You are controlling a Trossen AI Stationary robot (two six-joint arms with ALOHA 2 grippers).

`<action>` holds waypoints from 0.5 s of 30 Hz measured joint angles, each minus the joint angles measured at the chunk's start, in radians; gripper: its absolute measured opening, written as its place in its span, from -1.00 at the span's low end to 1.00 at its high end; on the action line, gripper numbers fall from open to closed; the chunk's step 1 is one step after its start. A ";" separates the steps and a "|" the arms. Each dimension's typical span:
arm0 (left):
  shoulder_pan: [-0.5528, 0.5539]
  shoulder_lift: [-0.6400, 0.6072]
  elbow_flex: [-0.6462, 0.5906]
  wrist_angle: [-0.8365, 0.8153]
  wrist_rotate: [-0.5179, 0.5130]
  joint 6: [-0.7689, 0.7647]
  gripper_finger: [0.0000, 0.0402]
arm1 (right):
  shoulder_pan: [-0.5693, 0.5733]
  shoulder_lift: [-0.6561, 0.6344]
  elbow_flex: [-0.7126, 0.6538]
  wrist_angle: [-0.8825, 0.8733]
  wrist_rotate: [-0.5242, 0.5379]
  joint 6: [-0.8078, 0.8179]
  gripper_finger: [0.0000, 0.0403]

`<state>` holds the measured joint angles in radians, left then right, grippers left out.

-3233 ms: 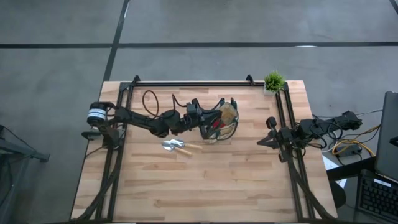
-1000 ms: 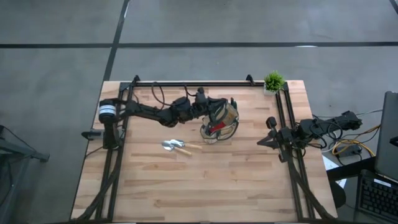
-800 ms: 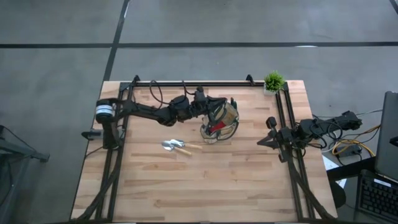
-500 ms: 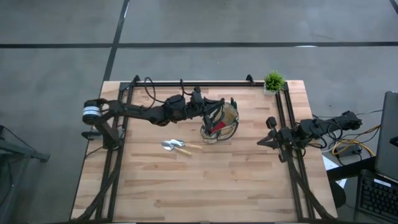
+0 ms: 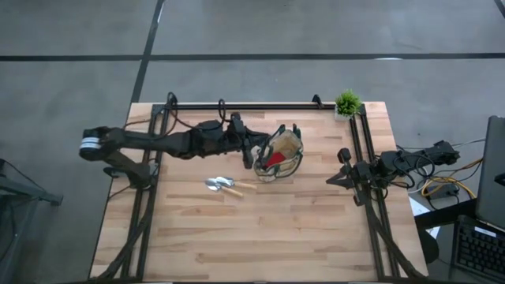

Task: Pick & Place Garden tools in Gardening bag
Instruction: Put the green scissors into the brown bag

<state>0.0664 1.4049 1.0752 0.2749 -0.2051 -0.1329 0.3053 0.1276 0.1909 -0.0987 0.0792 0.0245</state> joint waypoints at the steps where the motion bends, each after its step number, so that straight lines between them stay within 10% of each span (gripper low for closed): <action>1: -0.010 -0.003 0.000 -0.010 -0.006 0.001 -1.00 | 0.000 0.000 0.000 0.000 0.000 0.001 -0.96; 15: -0.107 0.008 -0.001 0.045 -0.176 0.099 -1.00 | 0.000 0.000 0.000 0.000 0.000 0.001 -0.96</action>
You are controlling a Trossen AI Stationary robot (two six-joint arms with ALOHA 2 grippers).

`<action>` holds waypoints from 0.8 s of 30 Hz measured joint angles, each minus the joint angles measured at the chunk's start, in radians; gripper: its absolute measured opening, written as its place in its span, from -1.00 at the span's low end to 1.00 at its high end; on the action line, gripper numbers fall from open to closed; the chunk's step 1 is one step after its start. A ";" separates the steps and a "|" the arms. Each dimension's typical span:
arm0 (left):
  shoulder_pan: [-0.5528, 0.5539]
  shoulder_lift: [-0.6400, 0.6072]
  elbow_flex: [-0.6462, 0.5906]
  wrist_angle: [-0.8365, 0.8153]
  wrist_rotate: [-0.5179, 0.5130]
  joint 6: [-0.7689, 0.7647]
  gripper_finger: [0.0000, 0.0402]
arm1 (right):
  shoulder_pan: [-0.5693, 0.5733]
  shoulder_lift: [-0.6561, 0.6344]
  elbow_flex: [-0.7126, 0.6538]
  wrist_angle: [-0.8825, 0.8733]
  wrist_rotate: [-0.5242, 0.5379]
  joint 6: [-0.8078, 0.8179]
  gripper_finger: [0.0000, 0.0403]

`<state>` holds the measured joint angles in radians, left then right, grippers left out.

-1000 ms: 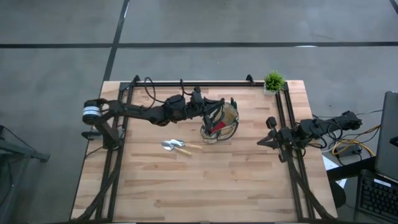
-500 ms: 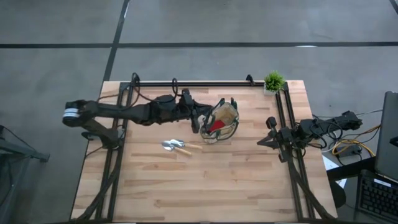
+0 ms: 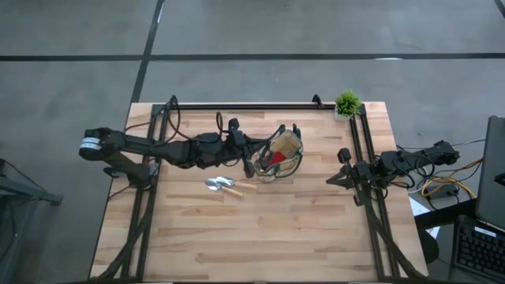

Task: Pick & Place Garden tools in Gardening bag
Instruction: Put the green scissors into the brown bag

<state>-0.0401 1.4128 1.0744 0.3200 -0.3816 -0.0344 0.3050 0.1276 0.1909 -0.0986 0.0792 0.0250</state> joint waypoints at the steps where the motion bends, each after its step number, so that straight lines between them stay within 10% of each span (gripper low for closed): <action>1: 0.000 0.000 0.000 0.004 -0.001 0.000 -1.00 | 0.000 0.000 0.000 0.000 0.000 -0.002 -0.96; 24: -0.024 -0.062 -0.082 -0.047 -0.012 -0.053 -1.00 | 0.000 0.000 0.000 0.000 0.000 -0.002 -0.96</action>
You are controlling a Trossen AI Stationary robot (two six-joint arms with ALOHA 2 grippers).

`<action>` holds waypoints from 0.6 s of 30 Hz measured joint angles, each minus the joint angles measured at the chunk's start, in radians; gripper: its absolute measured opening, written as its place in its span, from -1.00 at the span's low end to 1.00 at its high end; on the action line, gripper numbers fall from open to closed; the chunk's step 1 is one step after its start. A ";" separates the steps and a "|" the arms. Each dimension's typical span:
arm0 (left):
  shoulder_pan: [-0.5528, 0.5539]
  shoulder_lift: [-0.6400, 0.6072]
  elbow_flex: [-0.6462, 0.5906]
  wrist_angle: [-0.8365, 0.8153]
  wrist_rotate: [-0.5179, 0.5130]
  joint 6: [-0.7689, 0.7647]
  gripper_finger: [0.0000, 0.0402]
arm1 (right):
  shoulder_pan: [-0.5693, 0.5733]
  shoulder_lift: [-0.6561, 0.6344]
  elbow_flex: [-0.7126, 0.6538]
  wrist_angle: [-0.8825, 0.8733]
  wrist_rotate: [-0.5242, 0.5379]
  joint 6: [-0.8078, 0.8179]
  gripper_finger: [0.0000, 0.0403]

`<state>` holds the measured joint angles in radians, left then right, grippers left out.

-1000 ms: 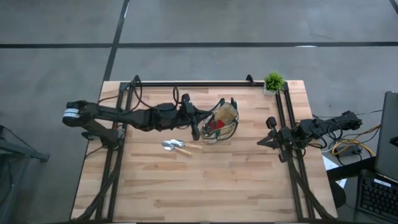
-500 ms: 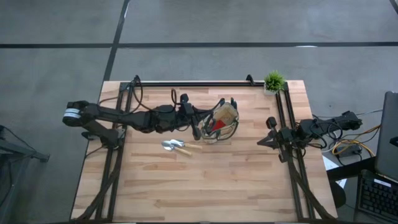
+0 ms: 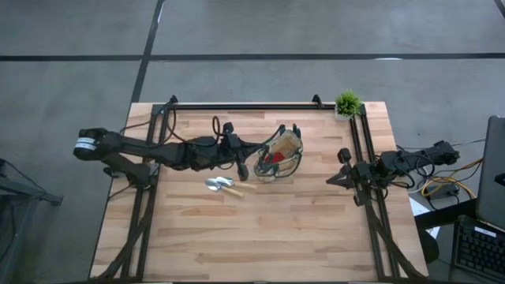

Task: Pick & Place Garden tools in Gardening bag
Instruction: Put the green scissors into the brown bag

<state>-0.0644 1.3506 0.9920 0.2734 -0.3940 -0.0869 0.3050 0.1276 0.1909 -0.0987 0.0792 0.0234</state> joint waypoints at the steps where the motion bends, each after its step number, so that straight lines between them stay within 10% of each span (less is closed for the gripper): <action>1: -0.005 -0.009 0.000 -0.019 -0.002 0.000 -1.00 | 0.000 0.000 0.000 0.000 0.000 0.000 -0.96; 18: -0.095 -0.097 -0.015 -0.282 -0.103 -0.098 -1.00 | 0.000 0.000 0.000 0.000 0.000 0.000 -0.96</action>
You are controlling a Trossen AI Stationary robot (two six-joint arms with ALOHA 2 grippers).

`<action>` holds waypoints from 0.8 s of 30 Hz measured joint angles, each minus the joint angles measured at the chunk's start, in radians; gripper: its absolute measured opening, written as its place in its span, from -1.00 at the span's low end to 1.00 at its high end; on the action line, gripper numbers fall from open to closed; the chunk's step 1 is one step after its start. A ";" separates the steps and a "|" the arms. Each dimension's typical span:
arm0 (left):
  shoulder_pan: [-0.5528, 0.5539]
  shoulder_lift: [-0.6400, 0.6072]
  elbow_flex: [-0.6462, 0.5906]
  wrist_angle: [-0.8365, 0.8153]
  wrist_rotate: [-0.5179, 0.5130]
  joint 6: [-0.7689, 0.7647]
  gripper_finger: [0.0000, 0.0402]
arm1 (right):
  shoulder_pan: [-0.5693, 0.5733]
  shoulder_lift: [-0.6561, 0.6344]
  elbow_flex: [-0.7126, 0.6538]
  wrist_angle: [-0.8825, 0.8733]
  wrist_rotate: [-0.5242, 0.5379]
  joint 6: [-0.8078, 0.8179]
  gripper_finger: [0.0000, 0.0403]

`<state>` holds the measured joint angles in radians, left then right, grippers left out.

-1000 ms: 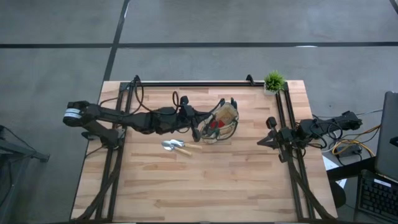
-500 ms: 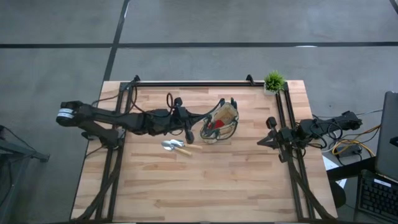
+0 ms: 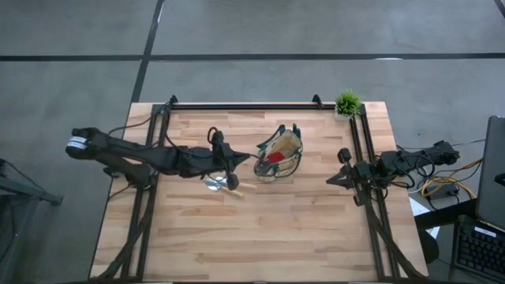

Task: Pick & Place Garden tools in Gardening bag
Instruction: Put the green scissors into the brown bag

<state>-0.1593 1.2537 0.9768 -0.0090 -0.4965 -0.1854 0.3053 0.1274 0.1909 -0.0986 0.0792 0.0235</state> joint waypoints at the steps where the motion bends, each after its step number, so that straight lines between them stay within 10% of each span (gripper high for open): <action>1: -0.004 -0.012 0.000 -0.018 -0.005 -0.007 -1.00 | 0.000 0.000 0.000 0.000 0.000 0.000 -0.96; 24: -0.033 -0.053 -0.056 -0.130 -0.088 -0.149 -1.00 | 0.000 0.000 0.000 0.000 0.000 0.001 -0.96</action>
<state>-0.1921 1.2012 0.9211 -0.1394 -0.5850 -0.3340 0.3054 0.1276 0.1909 -0.0986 0.0792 0.0247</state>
